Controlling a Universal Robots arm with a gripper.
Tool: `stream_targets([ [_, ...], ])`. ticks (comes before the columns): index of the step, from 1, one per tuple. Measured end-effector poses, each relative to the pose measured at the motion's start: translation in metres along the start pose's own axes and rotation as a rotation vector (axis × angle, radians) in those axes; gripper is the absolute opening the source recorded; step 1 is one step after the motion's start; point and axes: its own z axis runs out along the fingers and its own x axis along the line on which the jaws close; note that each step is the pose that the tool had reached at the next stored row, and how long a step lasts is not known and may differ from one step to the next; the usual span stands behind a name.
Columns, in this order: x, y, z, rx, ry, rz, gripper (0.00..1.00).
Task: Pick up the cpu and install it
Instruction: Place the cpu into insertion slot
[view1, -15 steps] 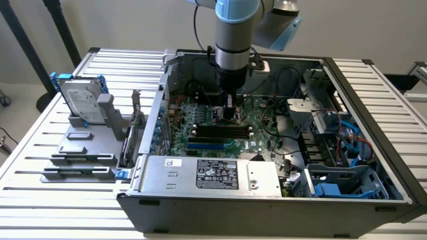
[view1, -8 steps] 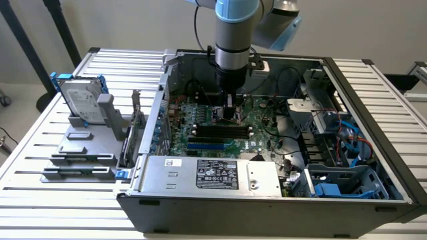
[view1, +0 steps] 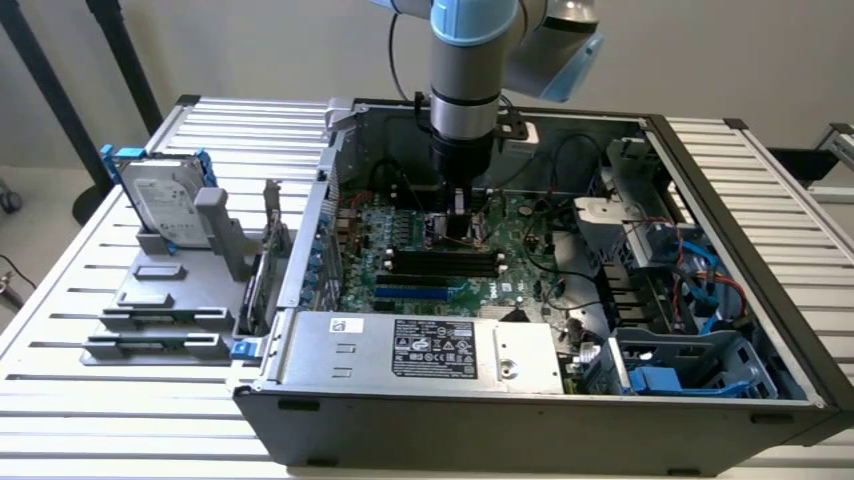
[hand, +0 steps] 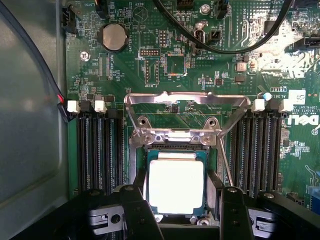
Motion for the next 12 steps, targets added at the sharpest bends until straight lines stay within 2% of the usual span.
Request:
stream_targets([
  [12,0.0002,0.0006,0.001,-0.0002,-0.0056,0.0,0.55],
])
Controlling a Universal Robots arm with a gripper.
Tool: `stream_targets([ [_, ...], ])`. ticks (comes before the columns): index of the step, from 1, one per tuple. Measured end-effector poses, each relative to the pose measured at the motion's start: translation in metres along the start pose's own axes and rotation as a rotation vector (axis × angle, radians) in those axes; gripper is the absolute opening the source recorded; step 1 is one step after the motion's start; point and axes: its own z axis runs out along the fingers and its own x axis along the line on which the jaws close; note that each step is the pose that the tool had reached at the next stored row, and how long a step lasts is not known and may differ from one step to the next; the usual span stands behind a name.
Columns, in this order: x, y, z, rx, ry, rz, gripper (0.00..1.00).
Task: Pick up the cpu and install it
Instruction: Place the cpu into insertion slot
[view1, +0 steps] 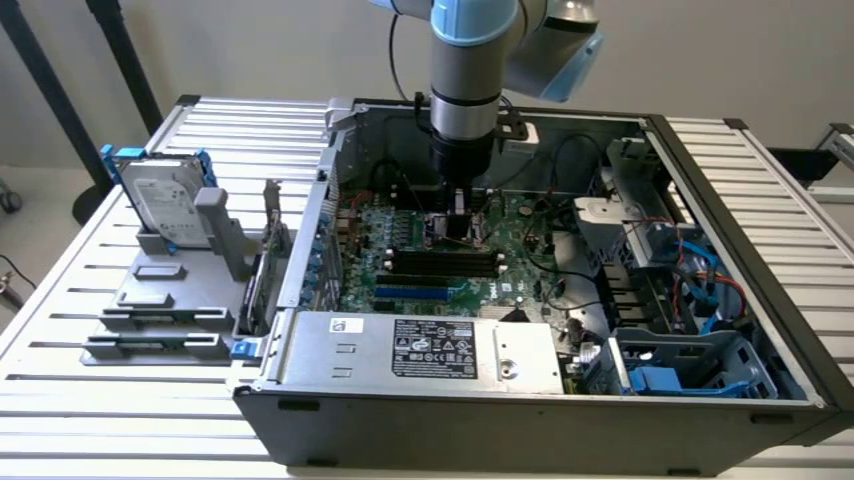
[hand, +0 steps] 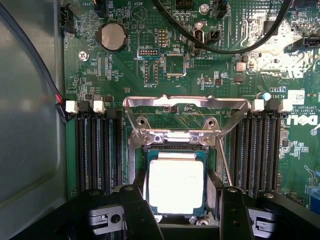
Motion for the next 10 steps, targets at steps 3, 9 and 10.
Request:
stream_targets([
  [3,0.0001,0.0002,0.0001,0.0,-0.0008,0.0,0.55],
  [9,0.0003,0.0004,0.0008,-0.001,-0.0011,0.0,0.56],
  [10,0.0003,0.0004,0.0007,-0.0006,-0.0013,0.0,0.56],
])
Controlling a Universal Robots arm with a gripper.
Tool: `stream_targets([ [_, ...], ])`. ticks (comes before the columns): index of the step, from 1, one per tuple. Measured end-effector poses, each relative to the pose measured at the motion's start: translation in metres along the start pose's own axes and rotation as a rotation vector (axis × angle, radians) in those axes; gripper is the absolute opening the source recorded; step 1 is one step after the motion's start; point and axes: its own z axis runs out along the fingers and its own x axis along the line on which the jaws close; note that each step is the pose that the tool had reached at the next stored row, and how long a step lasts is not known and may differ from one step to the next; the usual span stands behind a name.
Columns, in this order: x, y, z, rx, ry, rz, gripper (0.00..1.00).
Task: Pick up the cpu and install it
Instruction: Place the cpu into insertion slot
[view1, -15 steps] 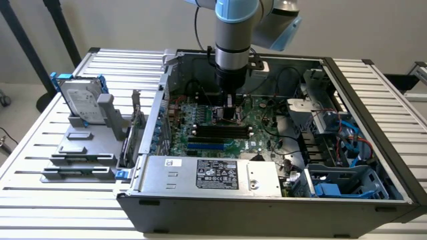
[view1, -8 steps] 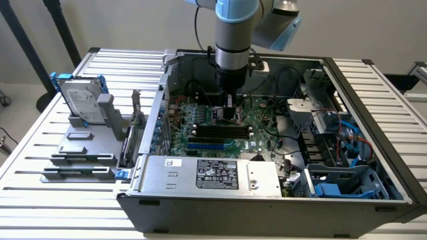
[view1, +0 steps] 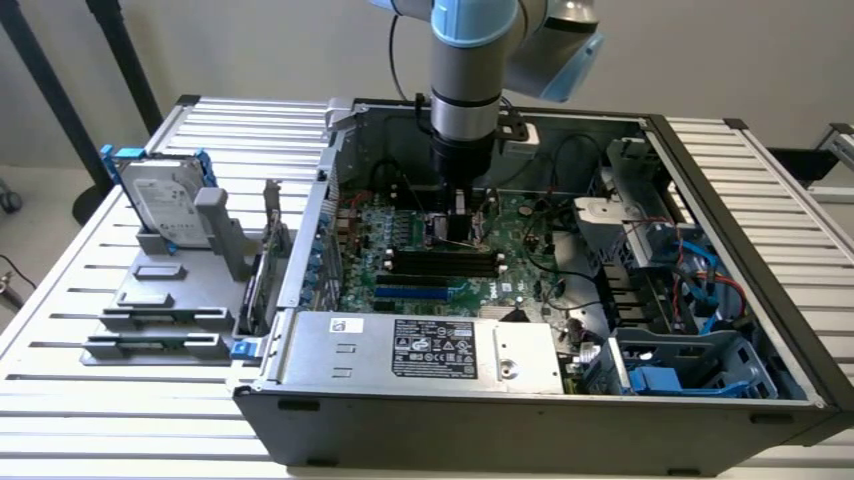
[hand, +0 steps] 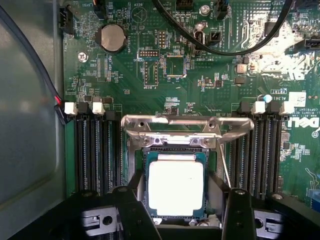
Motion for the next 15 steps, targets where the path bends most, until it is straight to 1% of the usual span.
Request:
stream_targets([
  [1,0.0,-0.0001,-0.0002,0.0003,-0.0006,0.0,0.62],
  [4,0.0,-0.0002,-0.0006,0.0006,-0.0012,0.0,0.62],
  [6,0.0,-0.0001,-0.0026,0.0008,-0.0011,0.0,0.62],
  [10,0.0,0.0002,-0.0123,0.0019,-0.0011,0.0,0.62],
  [13,0.0,-0.0008,-0.0173,0.0046,-0.0011,0.0,0.62],
  [15,0.0,-0.0032,-0.0188,0.0085,-0.0012,0.0,0.62],
])
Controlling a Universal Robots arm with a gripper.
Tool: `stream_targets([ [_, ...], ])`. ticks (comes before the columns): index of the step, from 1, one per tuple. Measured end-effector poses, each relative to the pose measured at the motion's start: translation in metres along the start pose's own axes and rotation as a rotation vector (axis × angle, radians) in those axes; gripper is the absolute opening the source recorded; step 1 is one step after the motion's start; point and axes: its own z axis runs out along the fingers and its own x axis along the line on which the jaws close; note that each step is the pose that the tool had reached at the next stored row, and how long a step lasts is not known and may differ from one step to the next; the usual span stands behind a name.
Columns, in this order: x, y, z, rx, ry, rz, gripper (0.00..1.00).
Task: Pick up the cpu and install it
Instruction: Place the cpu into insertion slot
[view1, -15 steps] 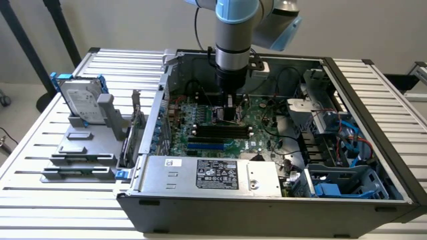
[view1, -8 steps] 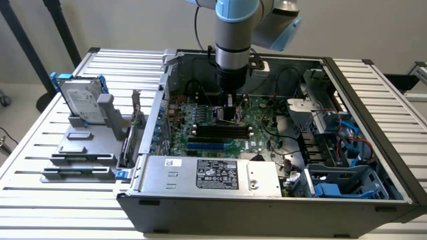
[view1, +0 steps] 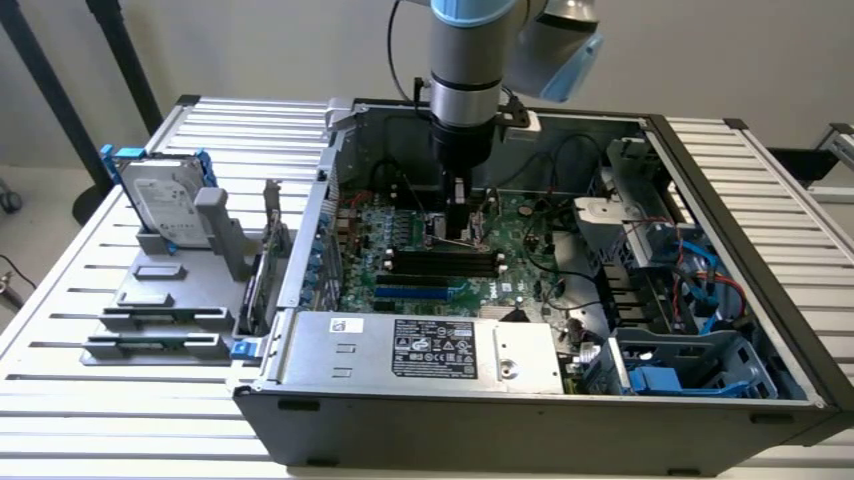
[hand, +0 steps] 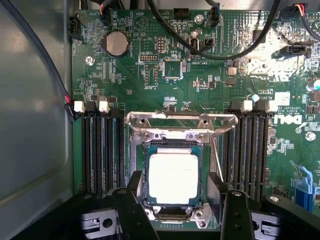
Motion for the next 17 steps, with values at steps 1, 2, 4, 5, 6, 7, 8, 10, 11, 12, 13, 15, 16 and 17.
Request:
stream_targets([
  [1,0.0,-0.0017,-0.0004,0.0024,0.0001,0.0,0.62],
  [2,0.0,-0.0036,-0.0009,0.0051,0.0,0.0,0.62],
  [4,0.0,-0.0081,-0.0017,0.0108,-0.0002,0.0,0.6],
  [5,0.0,-0.0104,-0.0021,0.0135,-0.0002,0.0,0.54],
  [6,0.0,-0.0126,-0.0025,0.0164,-0.0002,0.0,0.47],
  [7,0.0,-0.0148,-0.0029,0.0194,-0.0003,0.0,0.42],
  [8,0.0,-0.017,-0.0033,0.0224,-0.0003,0.0,0.42],
  [10,0.0,-0.0208,-0.0043,0.0291,-0.0005,0.0,0.3],
  [11,0.0,-0.0226,-0.0049,0.0331,-0.0006,0.0,0.3],
  [12,0.0,-0.0239,-0.0054,0.0359,-0.0005,0.0,0.24],
  [13,-0.001,-0.0246,-0.0059,0.0371,-0.0005,0.0,0.24],
  [15,0.0,-0.0246,-0.0063,0.0374,0.0001,0.0,0.12],
  [16,0.0,-0.0246,-0.0063,0.0373,0.0001,0.0,0.12],
  [17,0.0,-0.0246,-0.0063,0.0373,0.0001,0.0,0.11],
])
